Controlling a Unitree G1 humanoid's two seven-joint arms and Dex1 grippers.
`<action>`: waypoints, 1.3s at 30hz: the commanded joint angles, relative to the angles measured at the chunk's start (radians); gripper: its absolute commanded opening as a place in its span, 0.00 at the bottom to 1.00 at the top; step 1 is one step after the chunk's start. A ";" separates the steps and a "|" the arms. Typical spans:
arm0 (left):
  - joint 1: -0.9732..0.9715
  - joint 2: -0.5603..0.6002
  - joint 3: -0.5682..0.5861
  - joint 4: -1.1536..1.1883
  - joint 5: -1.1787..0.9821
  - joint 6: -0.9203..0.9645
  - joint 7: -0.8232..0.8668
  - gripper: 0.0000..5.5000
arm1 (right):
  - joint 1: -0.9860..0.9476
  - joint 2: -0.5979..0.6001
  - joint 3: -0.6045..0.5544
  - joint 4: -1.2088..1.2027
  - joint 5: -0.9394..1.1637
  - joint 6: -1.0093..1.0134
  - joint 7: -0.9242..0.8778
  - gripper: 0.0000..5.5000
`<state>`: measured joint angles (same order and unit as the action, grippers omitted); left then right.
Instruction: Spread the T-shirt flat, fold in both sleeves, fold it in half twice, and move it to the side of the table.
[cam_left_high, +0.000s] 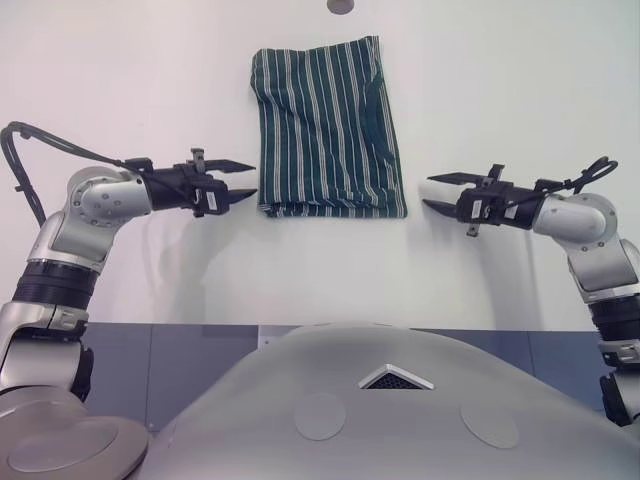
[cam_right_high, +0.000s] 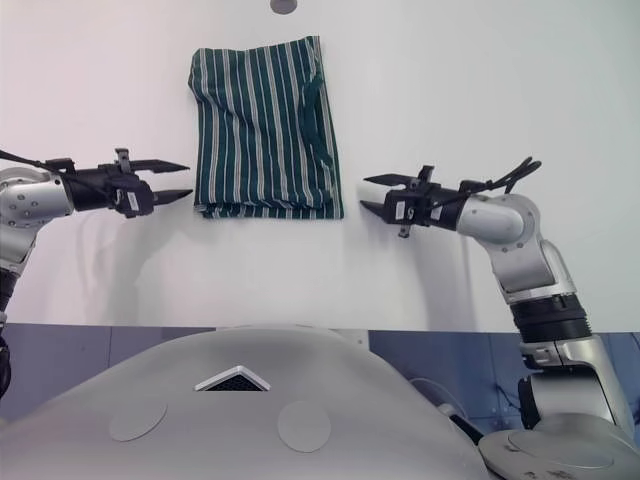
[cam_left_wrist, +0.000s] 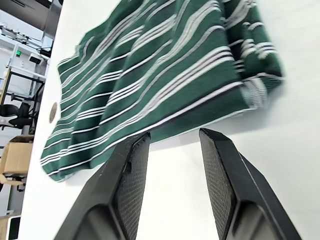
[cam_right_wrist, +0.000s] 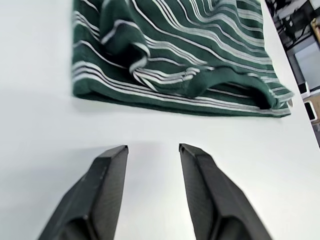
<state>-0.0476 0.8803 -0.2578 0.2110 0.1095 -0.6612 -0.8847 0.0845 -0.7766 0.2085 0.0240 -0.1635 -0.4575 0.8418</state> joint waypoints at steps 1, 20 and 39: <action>0.057 0.011 -0.007 -0.048 0.074 -0.013 0.027 0.33 | 0.001 0.031 0.057 0.035 -0.070 -0.074 -0.041 0.35; 0.147 0.102 -0.083 -0.400 -0.417 0.691 -0.347 0.02 | 0.020 -0.072 0.147 -0.415 0.379 0.656 0.307 0.00; -0.507 -0.456 0.155 0.331 -0.429 1.040 0.216 0.16 | -0.578 0.395 -0.024 0.332 0.515 1.173 -0.345 0.22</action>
<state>-0.5384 0.4530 -0.1393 0.5215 -0.3400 0.4238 -0.7122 -0.4970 -0.3848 0.2048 0.3025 0.4258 0.7917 0.5910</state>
